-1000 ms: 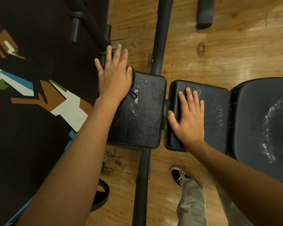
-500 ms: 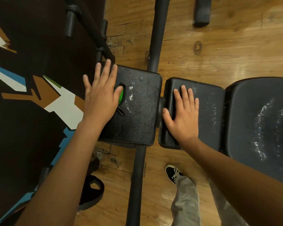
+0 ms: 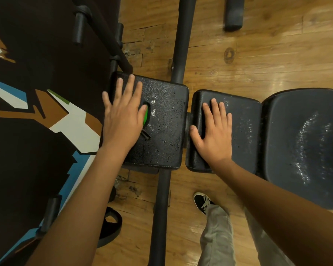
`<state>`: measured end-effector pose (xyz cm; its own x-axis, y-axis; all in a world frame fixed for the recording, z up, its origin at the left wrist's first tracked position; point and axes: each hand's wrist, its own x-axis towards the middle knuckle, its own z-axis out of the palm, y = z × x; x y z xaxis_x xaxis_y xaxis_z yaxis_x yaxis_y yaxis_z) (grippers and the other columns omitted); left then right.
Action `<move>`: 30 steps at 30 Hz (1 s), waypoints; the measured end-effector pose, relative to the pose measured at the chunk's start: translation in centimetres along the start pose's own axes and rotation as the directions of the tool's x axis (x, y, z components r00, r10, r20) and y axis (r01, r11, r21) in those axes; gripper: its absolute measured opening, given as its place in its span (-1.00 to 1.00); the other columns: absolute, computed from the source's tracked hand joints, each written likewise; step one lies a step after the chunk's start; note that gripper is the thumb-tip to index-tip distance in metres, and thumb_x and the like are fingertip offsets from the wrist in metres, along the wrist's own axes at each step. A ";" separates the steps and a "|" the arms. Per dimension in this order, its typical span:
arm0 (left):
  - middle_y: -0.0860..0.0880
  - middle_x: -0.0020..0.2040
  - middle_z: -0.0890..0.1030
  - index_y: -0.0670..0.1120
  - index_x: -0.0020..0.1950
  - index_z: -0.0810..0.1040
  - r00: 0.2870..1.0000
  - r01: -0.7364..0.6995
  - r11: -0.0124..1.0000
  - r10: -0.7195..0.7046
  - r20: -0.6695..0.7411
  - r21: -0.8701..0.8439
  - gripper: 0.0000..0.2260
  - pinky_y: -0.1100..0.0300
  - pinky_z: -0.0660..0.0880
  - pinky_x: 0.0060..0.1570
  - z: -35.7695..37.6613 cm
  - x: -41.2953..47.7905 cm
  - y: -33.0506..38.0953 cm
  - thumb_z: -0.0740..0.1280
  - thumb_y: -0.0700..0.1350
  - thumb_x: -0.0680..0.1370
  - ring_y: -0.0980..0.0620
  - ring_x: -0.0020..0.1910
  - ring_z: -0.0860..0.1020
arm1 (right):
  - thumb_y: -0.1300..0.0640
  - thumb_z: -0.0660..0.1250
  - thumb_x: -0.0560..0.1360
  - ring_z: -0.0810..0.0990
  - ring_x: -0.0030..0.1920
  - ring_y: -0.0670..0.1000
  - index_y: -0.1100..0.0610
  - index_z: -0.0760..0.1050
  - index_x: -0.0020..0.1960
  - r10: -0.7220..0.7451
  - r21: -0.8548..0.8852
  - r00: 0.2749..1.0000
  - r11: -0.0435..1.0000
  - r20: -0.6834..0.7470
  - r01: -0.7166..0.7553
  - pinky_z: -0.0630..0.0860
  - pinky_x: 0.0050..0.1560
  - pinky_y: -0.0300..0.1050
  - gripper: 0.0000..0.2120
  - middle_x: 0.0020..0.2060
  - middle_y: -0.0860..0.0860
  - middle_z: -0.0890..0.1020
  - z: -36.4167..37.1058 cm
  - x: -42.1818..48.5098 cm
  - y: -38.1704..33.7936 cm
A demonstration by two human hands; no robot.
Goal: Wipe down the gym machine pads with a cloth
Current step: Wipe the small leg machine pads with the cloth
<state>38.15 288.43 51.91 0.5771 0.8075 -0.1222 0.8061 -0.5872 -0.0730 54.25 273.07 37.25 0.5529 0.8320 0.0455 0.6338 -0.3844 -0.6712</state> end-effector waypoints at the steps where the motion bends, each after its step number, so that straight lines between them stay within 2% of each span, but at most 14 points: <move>1: -0.04 0.68 0.02 -0.05 0.66 0.11 1.000 0.008 1.000 -0.008 0.002 0.012 -0.49 -0.28 -0.14 0.53 0.2 -0.1 0.0 0.11 0.02 0.72 -0.09 0.65 -0.09 | -0.16 0.21 0.59 0.01 0.65 0.14 0.13 0.25 0.60 0.002 0.002 1.000 1.000 -0.001 -0.002 -0.04 0.61 0.23 -0.34 0.64 0.10 0.16 0.0 0.0 0.0; 9: -0.06 0.68 0.04 -0.07 0.65 0.15 1.000 0.005 0.999 -0.005 -0.003 0.041 -0.49 -0.30 -0.14 0.53 -0.4 6.7 1.1 0.12 0.00 0.71 -0.10 0.65 -0.08 | -0.16 0.20 0.60 0.00 0.65 0.13 0.12 0.23 0.61 -0.001 0.000 1.000 1.000 -0.010 0.001 -0.04 0.62 0.22 -0.34 0.64 0.10 0.15 0.0 0.1 0.0; 12: -0.05 0.68 0.02 -0.05 0.65 0.13 1.000 0.005 1.000 -0.005 -0.009 0.007 -0.49 -0.27 -0.15 0.54 -0.5 5.4 0.8 0.12 0.01 0.71 -0.09 0.65 -0.10 | -0.16 0.19 0.60 0.00 0.66 0.12 0.12 0.23 0.62 0.005 0.001 1.000 1.000 -0.002 -0.005 -0.03 0.62 0.23 -0.34 0.64 0.09 0.14 0.0 0.0 0.0; 19: -0.04 0.67 0.03 -0.04 0.65 0.13 0.998 0.068 0.998 -0.068 0.014 -0.015 -0.50 -0.24 -0.12 0.54 0.5 -3.5 1.2 0.09 0.02 0.71 -0.08 0.65 -0.08 | -0.16 0.19 0.60 0.01 0.65 0.13 0.12 0.24 0.61 0.003 0.004 1.000 1.000 -0.006 -0.003 -0.03 0.61 0.23 -0.34 0.64 0.10 0.15 -0.1 -0.1 0.0; 22: -0.05 0.67 0.03 -0.04 0.65 0.14 0.996 0.093 0.996 -0.093 0.010 0.010 -0.50 -0.26 -0.11 0.54 0.5 -2.4 1.2 0.08 0.02 0.71 -0.09 0.65 -0.07 | -0.16 0.19 0.60 0.01 0.65 0.13 0.12 0.23 0.61 0.006 0.005 1.000 1.000 -0.004 -0.006 -0.03 0.62 0.23 -0.34 0.64 0.10 0.15 -0.1 -0.1 -0.1; 27: -0.06 0.68 0.01 -0.04 0.65 0.13 0.999 0.051 0.998 -0.051 0.005 0.038 -0.50 -0.30 -0.12 0.53 0.1 2.7 1.4 0.10 0.01 0.72 -0.11 0.65 -0.09 | -0.16 0.19 0.61 0.00 0.66 0.13 0.12 0.22 0.62 0.003 0.001 1.000 1.000 0.000 -0.003 -0.04 0.62 0.23 -0.34 0.64 0.10 0.14 -0.1 -0.1 0.0; 30: -0.05 0.68 0.01 -0.03 0.66 0.10 0.998 0.060 0.997 -0.060 -0.004 0.044 -0.50 -0.31 -0.12 0.53 0.3 2.3 1.3 0.09 0.02 0.72 -0.09 0.65 -0.08 | -0.16 0.20 0.61 -0.01 0.66 0.13 0.12 0.22 0.62 0.002 0.002 1.000 1.000 0.002 -0.002 -0.03 0.62 0.23 -0.34 0.64 0.10 0.14 -0.1 -0.1 0.0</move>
<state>40.51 289.48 51.28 0.5285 0.8414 -0.1132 0.8327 -0.5397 -0.1237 54.29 272.96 37.33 0.5530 0.8320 0.0433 0.6320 -0.3851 -0.6725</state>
